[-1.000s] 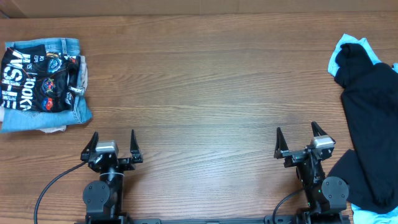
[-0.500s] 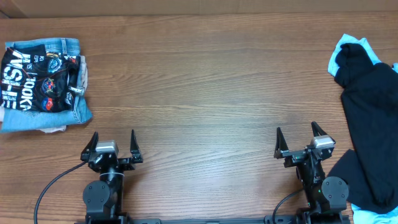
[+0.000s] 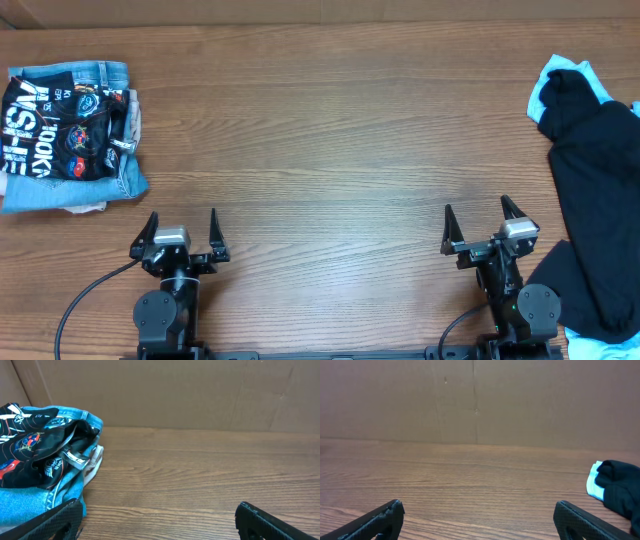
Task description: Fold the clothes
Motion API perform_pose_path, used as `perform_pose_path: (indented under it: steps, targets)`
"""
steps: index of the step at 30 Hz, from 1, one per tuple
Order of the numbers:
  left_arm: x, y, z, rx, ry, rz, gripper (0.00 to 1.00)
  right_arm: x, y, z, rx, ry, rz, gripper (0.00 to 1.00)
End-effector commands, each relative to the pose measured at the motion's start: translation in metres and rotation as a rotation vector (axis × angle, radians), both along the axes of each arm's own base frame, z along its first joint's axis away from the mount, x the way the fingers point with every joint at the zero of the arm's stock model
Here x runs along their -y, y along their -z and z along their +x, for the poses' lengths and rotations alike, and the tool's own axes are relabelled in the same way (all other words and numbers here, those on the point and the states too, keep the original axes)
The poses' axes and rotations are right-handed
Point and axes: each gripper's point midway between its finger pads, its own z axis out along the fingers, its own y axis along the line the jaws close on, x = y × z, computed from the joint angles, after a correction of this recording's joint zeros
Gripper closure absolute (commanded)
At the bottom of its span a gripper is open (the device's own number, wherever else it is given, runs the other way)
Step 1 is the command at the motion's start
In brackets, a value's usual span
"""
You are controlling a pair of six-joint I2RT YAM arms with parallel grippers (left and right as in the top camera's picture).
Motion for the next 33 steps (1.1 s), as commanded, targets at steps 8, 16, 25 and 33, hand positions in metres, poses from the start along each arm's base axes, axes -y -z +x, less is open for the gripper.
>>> perform_pose_path:
  steps: [8, 16, 25, 33]
  targets:
    - [0.006, -0.003, 0.000, 0.015, 0.022, -0.147, 0.00, 0.005, -0.005, 0.001, -0.001, 0.029, 0.217, 0.00]
    - [0.007, -0.048, -0.016, 0.017, 0.027, -0.138, 0.00, 0.019, -0.036, -0.004, 0.046, 0.102, 0.236, 0.00]
    - [0.007, -0.092, -0.032, -0.078, 0.028, -0.069, 0.00, 0.019, -0.072, 0.005, -0.065, 0.114, 0.222, 0.00]
    - [0.007, -0.102, -0.015, -0.262, 0.023, -0.070, 0.00, 0.018, -0.081, 0.048, -0.331, 0.136, 0.138, 0.00]
